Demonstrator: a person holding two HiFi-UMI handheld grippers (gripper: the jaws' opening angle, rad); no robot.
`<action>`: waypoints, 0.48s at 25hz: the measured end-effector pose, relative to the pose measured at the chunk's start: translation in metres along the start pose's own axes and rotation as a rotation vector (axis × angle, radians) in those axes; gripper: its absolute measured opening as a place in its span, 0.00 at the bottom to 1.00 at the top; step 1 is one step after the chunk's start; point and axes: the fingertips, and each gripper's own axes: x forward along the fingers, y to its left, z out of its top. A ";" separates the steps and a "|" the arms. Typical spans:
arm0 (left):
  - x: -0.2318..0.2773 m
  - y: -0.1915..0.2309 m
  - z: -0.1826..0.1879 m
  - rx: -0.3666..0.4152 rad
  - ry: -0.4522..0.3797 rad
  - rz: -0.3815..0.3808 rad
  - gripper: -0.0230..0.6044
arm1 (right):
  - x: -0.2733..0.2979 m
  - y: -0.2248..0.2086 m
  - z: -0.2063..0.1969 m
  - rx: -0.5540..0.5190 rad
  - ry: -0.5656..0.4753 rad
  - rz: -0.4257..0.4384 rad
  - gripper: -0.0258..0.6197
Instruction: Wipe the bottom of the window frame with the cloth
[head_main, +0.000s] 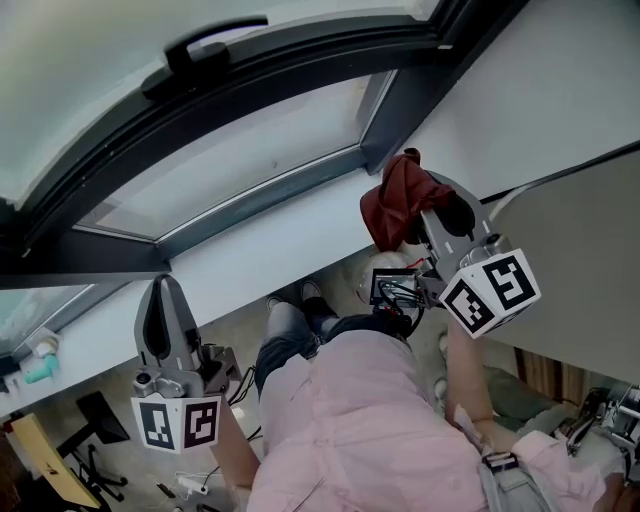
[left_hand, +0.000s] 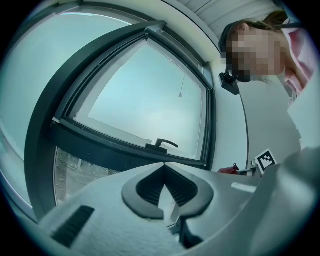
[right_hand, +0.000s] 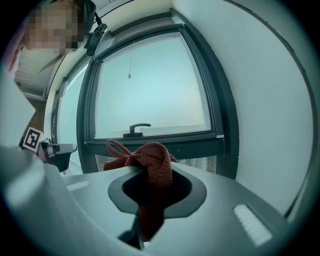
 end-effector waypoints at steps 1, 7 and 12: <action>0.000 0.000 0.001 -0.002 -0.003 -0.006 0.04 | -0.001 0.001 0.000 -0.003 0.001 -0.006 0.13; 0.001 0.003 0.004 -0.013 0.006 -0.061 0.04 | -0.003 0.018 0.004 -0.012 0.011 -0.041 0.13; -0.002 0.010 0.019 0.043 0.027 -0.104 0.04 | -0.004 0.044 0.013 -0.016 0.000 -0.062 0.13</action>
